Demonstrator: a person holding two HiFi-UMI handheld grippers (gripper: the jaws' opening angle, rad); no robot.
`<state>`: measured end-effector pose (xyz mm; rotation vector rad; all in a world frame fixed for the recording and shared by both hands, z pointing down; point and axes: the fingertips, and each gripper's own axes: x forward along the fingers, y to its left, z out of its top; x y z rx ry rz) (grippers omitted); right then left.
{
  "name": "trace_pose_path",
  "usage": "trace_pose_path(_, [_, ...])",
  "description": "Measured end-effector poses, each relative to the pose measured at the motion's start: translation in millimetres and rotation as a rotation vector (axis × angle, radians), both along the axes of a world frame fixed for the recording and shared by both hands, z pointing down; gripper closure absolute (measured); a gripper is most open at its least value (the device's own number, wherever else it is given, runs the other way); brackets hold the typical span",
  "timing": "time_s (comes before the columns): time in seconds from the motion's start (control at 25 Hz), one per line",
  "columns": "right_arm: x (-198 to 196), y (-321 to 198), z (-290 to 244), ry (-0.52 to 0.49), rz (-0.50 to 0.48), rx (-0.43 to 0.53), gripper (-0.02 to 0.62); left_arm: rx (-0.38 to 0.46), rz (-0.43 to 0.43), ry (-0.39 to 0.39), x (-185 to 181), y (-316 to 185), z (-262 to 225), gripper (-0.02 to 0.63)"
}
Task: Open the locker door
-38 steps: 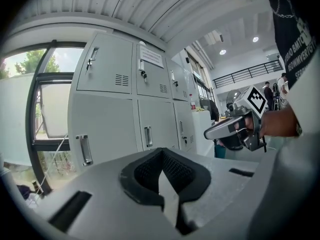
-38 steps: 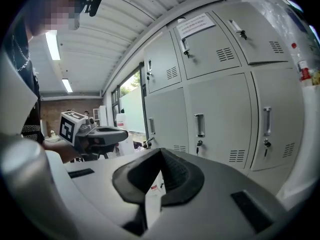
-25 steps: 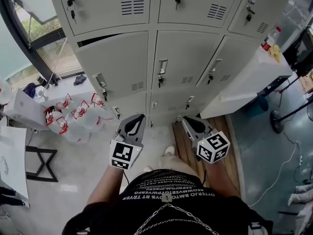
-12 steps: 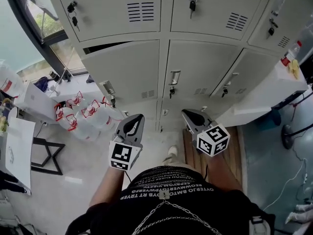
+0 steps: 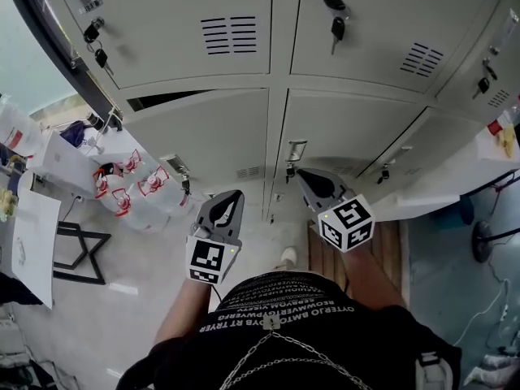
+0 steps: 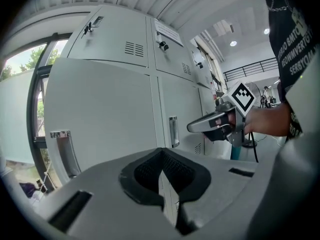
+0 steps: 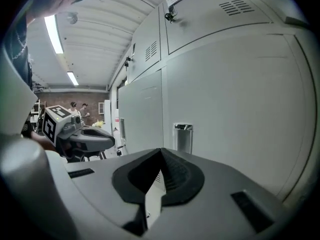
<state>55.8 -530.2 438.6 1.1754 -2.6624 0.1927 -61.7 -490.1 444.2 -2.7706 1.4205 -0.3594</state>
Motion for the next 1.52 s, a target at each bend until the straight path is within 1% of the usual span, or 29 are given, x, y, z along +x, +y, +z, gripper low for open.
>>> trace_pose_path(0.16, [-5.6, -15.6, -2.4, -0.019, -0.025, -0.005, 0.598, -0.003, -0.003, -0.002, 8.2, -10.6, -0.4, 0.607])
trace_pose_path(0.24, [-9.7, -19.8, -3.8, -0.026, -0.05, -0.011, 0.544, -0.006, -0.003, -0.006, 11.6, -13.6, -0.3, 0.607])
trace_pose_path(0.52, [-19.5, -35.3, 6.2, -0.007, -0.073, -0.049, 0.508, -0.014, -0.031, -0.019, 10.5, -20.3, 2.4, 0.607])
trace_pose_path(0.64, [-22.2, -41.6, 10.9, 0.002, -0.06, -0.07, 0.495, -0.025, -0.045, -0.026, 6.3, -20.2, 4.8, 0.607])
trace_pose_path(0.92, [-12.0, -54.1, 12.5, -0.01, 0.006, -0.085, 0.475, -0.035, -0.063, -0.032, 0.7, -19.6, 6.3, 0.607])
trace_pose_path(1.08, [-19.1, -59.5, 16.6, -0.009, 0.006, -0.1, 0.445, -0.046, -0.056, -0.041, 0.4, -18.0, 8.2, 0.607])
trace_pose_path(1.16, [-24.5, -60.7, 17.6, 0.001, 0.005, -0.097, 0.43, -0.052, -0.053, -0.047, 0.3, -15.5, 10.0, 0.607])
trace_pose_path(1.32, [-28.8, -62.2, 18.5, 0.008, 0.032, -0.081, 0.4, -0.064, -0.06, -0.054, -3.9, -9.7, 13.7, 0.607])
trace_pose_path(1.52, [-30.8, -62.9, 20.0, 0.024, 0.029, -0.065, 0.403, -0.072, -0.064, -0.052, -7.7, -4.8, 16.2, 0.607])
